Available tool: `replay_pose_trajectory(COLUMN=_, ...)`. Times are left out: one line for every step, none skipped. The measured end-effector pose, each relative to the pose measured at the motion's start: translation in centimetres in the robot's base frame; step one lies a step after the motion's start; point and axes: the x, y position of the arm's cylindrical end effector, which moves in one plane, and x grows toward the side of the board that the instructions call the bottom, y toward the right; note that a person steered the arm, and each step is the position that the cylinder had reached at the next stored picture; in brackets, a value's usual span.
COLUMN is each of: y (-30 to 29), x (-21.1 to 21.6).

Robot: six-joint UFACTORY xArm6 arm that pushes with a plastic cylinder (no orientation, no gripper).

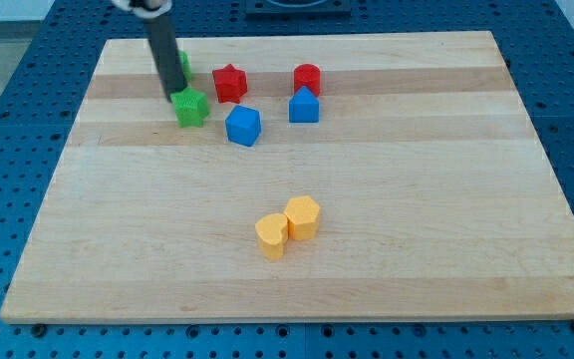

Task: Push the yellow blocks towards the blue blocks

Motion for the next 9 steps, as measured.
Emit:
replay_pose_trajectory(y=-0.8, x=-0.4)
replay_pose_trajectory(y=-1.8, x=1.4)
replay_pose_trajectory(y=-1.5, x=6.5)
replay_pose_trajectory(y=0.1, x=7.9)
replay_pose_trajectory(y=4.4, x=12.7)
replay_pose_trajectory(y=4.9, x=20.4)
replay_pose_trajectory(y=12.1, x=24.8)
replay_pose_trajectory(y=14.6, x=22.2)
replay_pose_trajectory(y=16.8, x=21.1)
